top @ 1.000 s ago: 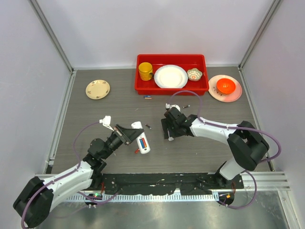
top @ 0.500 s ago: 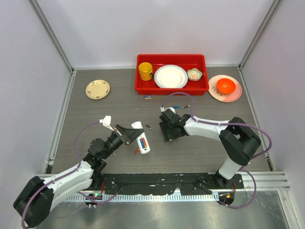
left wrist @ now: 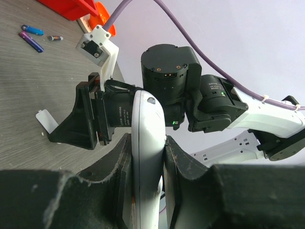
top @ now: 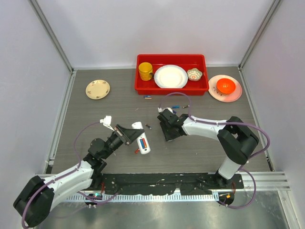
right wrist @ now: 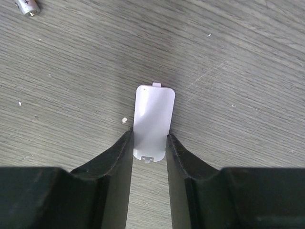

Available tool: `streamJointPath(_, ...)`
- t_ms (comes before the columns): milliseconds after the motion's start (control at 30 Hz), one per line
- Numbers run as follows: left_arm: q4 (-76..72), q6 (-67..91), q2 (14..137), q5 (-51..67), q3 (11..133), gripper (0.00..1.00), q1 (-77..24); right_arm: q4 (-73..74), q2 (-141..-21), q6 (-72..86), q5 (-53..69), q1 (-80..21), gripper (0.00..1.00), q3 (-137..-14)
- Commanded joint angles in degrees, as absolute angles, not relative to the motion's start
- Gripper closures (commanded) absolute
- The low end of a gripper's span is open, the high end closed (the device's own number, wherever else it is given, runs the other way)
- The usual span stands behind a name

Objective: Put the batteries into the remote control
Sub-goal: Pick up the battery cover at the center of the board.

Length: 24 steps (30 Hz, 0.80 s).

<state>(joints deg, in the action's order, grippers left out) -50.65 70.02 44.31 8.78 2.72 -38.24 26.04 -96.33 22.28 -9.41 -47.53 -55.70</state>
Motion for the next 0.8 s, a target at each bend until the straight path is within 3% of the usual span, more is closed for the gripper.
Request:
streamJointPath(0,-55.63,69.61,45.70,9.67,4.74,1.00,-38.14,27.25,-93.70,23.37,-11.16,-47.72,0.71,-53.88)
streamJointPath(333,-65.45,69.96,61.22,10.64,10.89,1.00,-38.32,34.88,-69.10,29.53,-11.17,-47.72,0.81,-52.47)
streamJointPath(500,-78.71,71.80,73.19,9.76,14.76,1.00,-39.64,43.23,-61.02,30.24,-9.06,-48.43,0.99,-54.84)
streamJointPath(600,-87.58,74.17,81.10,7.66,16.26,1.00,-40.69,46.40,-57.93,29.10,-6.95,-48.52,0.99,-56.95)
streamJointPath(767,-88.59,74.45,88.06,6.24,20.39,1.00,-43.15,50.62,-56.60,25.50,-5.01,-48.96,0.99,-62.13)
